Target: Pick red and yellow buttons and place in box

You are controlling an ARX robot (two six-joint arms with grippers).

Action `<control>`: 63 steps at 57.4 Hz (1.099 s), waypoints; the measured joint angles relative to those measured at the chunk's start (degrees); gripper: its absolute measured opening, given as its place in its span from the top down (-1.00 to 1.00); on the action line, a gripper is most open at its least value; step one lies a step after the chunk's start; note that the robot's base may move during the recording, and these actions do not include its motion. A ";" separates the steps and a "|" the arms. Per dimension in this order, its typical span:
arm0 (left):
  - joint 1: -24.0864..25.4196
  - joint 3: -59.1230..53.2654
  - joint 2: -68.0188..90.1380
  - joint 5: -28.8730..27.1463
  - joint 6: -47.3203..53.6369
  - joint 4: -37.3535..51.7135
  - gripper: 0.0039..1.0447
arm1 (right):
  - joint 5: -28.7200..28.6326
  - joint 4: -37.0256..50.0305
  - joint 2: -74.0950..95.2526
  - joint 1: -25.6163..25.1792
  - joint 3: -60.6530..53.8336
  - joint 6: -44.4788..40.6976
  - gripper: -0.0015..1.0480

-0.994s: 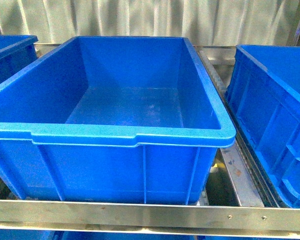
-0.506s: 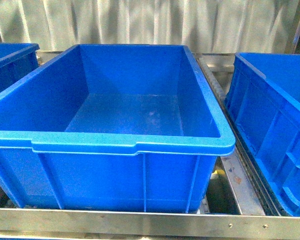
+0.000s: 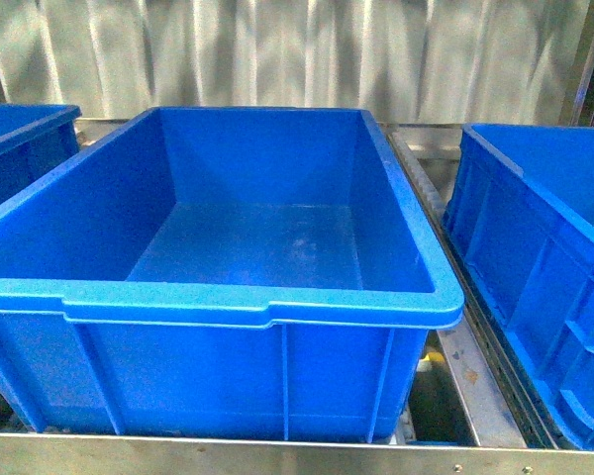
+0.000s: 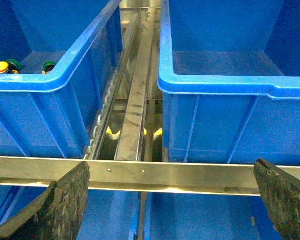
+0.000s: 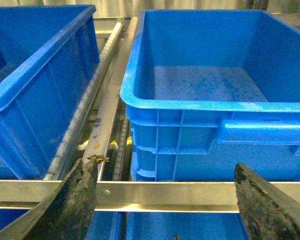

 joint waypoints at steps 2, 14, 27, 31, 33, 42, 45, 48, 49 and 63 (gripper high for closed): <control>0.00 0.00 0.00 -0.02 0.00 0.00 -0.85 | 0.00 0.00 0.00 0.00 0.00 0.00 -0.79; 0.00 0.00 0.00 0.00 0.00 0.00 -0.85 | 0.00 0.00 0.00 0.00 0.00 0.00 -0.88; 0.00 0.00 0.00 -0.02 0.00 0.00 -0.85 | 0.00 0.00 0.00 0.00 0.00 0.00 -0.88; 0.00 0.00 0.00 0.00 0.00 0.00 -0.85 | 0.00 0.00 0.00 0.00 0.00 0.00 -0.88; 0.00 0.00 0.00 -0.02 0.00 0.00 -0.85 | 0.00 0.00 0.00 0.00 0.00 0.00 -0.88; 0.00 0.00 0.00 0.00 0.00 0.00 -0.85 | 0.00 0.00 0.00 0.00 0.00 0.00 -0.88; 0.00 0.00 0.00 0.00 0.00 0.00 -0.85 | 0.00 0.00 0.00 0.00 0.00 0.00 -0.88; 0.00 0.00 0.00 0.00 0.00 0.00 -0.85 | 0.00 0.00 0.00 0.00 0.00 0.00 -0.88; 0.00 0.00 0.00 0.00 0.00 0.00 -0.85 | 0.00 0.00 0.00 0.00 0.00 0.00 -0.88; 0.02 0.00 0.00 0.13 0.02 0.00 -0.85 | 0.24 0.00 0.00 0.04 -0.02 0.00 -0.88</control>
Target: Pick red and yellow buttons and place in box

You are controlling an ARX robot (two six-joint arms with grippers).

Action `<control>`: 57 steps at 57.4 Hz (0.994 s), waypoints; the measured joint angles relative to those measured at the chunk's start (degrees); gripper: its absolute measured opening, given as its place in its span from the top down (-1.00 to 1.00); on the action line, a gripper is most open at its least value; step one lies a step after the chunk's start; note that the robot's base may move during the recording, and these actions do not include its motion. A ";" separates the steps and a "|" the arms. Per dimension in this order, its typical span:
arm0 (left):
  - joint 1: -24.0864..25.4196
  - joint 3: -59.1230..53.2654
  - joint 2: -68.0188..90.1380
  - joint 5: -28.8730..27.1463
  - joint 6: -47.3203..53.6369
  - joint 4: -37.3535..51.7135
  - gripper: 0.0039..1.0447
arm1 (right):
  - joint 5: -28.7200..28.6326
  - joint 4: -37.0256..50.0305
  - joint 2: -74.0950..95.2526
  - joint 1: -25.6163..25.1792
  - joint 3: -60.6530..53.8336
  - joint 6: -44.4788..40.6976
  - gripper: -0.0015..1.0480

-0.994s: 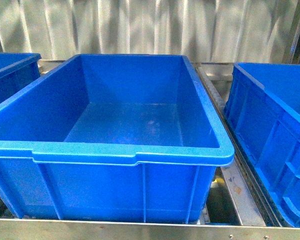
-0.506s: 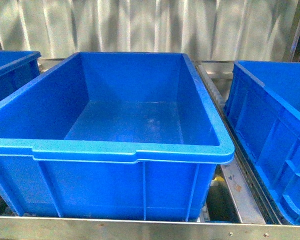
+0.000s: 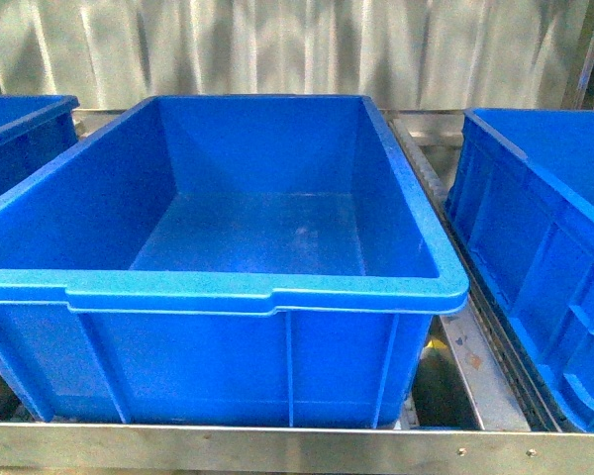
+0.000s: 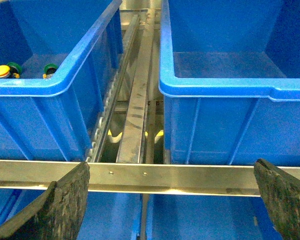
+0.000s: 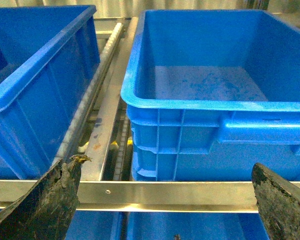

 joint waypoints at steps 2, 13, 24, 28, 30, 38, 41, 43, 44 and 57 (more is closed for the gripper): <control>-0.02 0.00 0.00 0.22 0.00 0.00 -0.85 | 0.15 -0.02 0.00 0.00 0.00 0.02 -0.88; -0.02 0.00 0.00 -0.04 -0.02 0.00 -0.85 | -0.09 -0.04 -0.04 0.00 0.00 0.00 -0.88; -0.02 0.00 0.00 -0.02 -0.02 0.00 -0.85 | -0.09 -0.07 -0.04 0.00 0.00 0.00 -0.88; -0.02 0.00 0.02 -0.07 -0.02 0.00 -0.85 | -0.09 -0.07 -0.04 0.00 0.00 0.00 -0.88; -0.02 0.00 0.02 -0.09 -0.02 0.00 -0.85 | -0.09 -0.07 -0.04 0.00 0.00 0.00 -0.88; -0.02 0.00 0.02 -0.04 0.00 0.02 -0.85 | -0.15 -0.11 -0.07 0.00 0.00 0.00 -0.88; -0.02 0.00 0.02 -0.26 -0.02 0.02 -0.85 | -0.24 -0.11 -0.07 0.00 0.00 0.00 -0.88; -0.02 0.00 0.02 -0.33 -0.02 0.00 -0.85 | -0.55 -0.11 -0.02 -0.09 0.00 -0.02 -0.88; -0.02 0.00 0.02 -0.42 -0.02 0.00 -0.85 | -0.59 -0.11 0.00 -0.09 0.00 0.00 -0.88; -0.04 0.00 0.02 -0.24 -0.02 0.00 -0.85 | -0.42 -0.13 -0.02 -0.02 -0.04 0.00 -0.88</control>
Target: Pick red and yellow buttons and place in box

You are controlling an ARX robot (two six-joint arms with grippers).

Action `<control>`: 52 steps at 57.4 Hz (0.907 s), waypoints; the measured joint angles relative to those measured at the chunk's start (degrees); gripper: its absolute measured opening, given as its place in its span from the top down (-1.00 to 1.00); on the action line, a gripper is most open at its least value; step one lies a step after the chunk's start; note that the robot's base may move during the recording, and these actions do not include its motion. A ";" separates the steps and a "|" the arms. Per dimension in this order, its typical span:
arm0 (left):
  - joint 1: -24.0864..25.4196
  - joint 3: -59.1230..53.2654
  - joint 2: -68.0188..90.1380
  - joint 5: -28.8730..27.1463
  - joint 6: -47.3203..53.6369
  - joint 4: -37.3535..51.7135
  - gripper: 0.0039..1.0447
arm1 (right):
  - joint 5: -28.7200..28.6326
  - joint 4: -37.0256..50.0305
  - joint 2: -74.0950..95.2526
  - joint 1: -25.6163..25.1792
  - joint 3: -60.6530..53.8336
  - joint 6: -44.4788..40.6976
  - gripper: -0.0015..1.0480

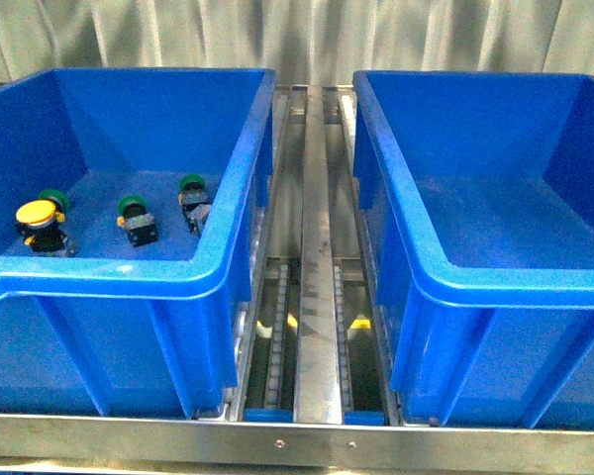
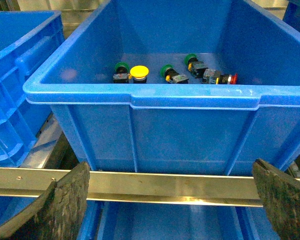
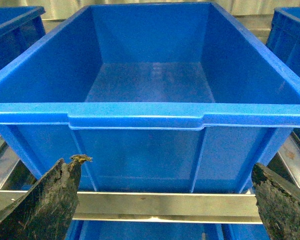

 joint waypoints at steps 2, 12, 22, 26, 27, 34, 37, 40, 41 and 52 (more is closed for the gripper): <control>-0.02 0.00 0.00 0.02 0.00 0.00 -0.85 | 0.00 0.00 0.00 0.00 0.00 -0.02 -0.88; -0.02 0.00 0.00 0.02 0.02 0.00 -0.85 | -0.02 0.00 0.00 0.00 -0.02 0.00 -0.88; -10.27 8.41 10.62 -19.15 -10.19 -10.67 -0.85 | 0.17 0.00 0.00 0.00 -0.02 0.00 -0.88; -15.26 16.48 18.95 -26.64 -13.90 -6.05 -0.85 | 0.15 0.00 0.00 0.00 0.00 0.00 -0.88; -15.76 17.77 20.11 -27.43 -13.90 -5.09 -0.85 | 0.13 0.00 0.00 0.00 0.00 0.00 -0.88; -19.08 32.46 34.03 -29.11 -11.80 7.91 -0.85 | 0.17 0.00 0.00 0.00 0.00 0.00 -0.88; -19.56 36.96 39.17 -29.22 -10.47 9.22 -0.85 | 0.20 0.00 0.00 0.00 -0.02 0.00 -0.88; -19.78 41.68 45.57 -31.47 -8.63 8.76 -0.85 | 0.17 0.00 0.00 0.00 -0.02 0.00 -0.88; -19.78 42.45 46.62 -31.50 -8.55 8.41 -0.85 | 0.17 0.00 0.00 0.00 0.00 0.00 -0.88; -15.26 55.67 65.51 -28.59 -4.98 -0.44 -0.85 | 0.17 0.00 0.00 0.00 -0.02 0.00 -0.88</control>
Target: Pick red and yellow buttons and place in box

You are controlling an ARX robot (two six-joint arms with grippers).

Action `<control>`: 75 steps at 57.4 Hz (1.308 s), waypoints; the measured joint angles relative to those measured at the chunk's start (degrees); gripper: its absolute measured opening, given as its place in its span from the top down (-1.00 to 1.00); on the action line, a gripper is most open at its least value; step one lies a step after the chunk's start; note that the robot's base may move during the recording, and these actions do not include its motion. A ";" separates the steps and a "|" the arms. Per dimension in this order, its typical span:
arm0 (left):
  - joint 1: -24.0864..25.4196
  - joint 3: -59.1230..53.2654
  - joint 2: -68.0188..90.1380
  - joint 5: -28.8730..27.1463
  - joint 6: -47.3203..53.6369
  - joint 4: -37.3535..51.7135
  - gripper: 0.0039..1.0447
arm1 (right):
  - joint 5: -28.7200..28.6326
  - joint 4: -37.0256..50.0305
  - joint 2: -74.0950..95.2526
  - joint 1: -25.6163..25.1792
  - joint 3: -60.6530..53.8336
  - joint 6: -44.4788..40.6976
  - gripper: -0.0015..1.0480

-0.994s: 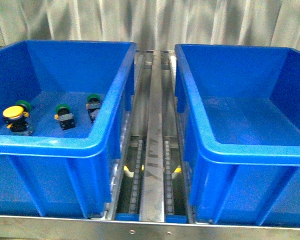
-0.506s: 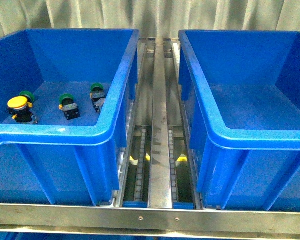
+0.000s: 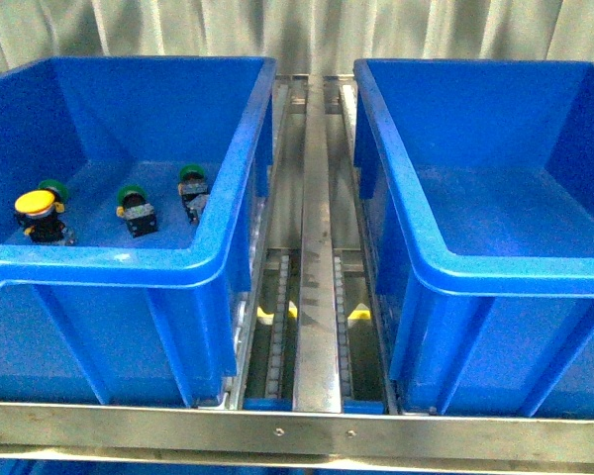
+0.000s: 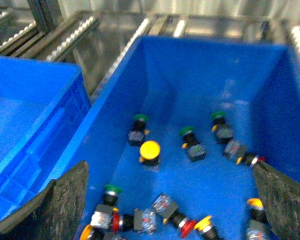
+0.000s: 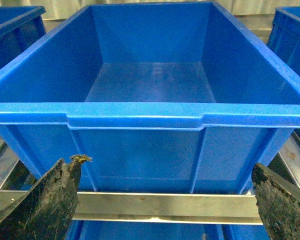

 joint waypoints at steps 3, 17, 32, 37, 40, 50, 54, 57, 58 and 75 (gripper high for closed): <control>2.27 2.75 3.82 1.77 1.05 -2.69 -0.85 | 0.00 0.00 0.00 0.00 0.02 0.00 -0.88; 13.27 10.40 17.25 8.13 5.70 -5.86 -0.85 | 0.00 0.00 0.00 0.00 0.00 0.00 -0.88; 19.10 18.45 29.64 15.37 5.86 -1.33 -0.85 | 0.00 0.00 0.00 0.00 0.02 0.00 -0.88; 19.41 21.57 33.68 16.63 5.86 -1.25 -0.85 | -0.02 0.00 0.00 0.00 0.00 -0.02 -0.88; 19.45 23.08 35.63 17.09 5.86 -1.29 -0.85 | 0.00 0.00 0.00 0.00 0.02 0.00 -0.88; 19.23 28.83 42.16 17.94 5.86 -1.99 -0.85 | 0.00 0.00 0.00 0.00 0.02 0.00 -0.88; 18.91 30.56 43.95 17.97 5.86 -2.34 -0.85 | 0.00 0.00 0.00 0.00 0.00 0.00 -0.88; 18.51 32.06 45.42 18.14 5.86 -2.67 -0.85 | 0.00 0.00 0.00 0.00 0.00 0.00 -0.88; 18.40 32.37 45.75 18.14 5.86 -2.78 -0.85 | 0.00 0.00 0.00 0.00 0.00 0.00 -0.88; 15.67 37.35 49.96 16.68 5.60 -5.99 -0.85 | 0.00 0.00 0.00 0.00 0.02 0.00 -0.88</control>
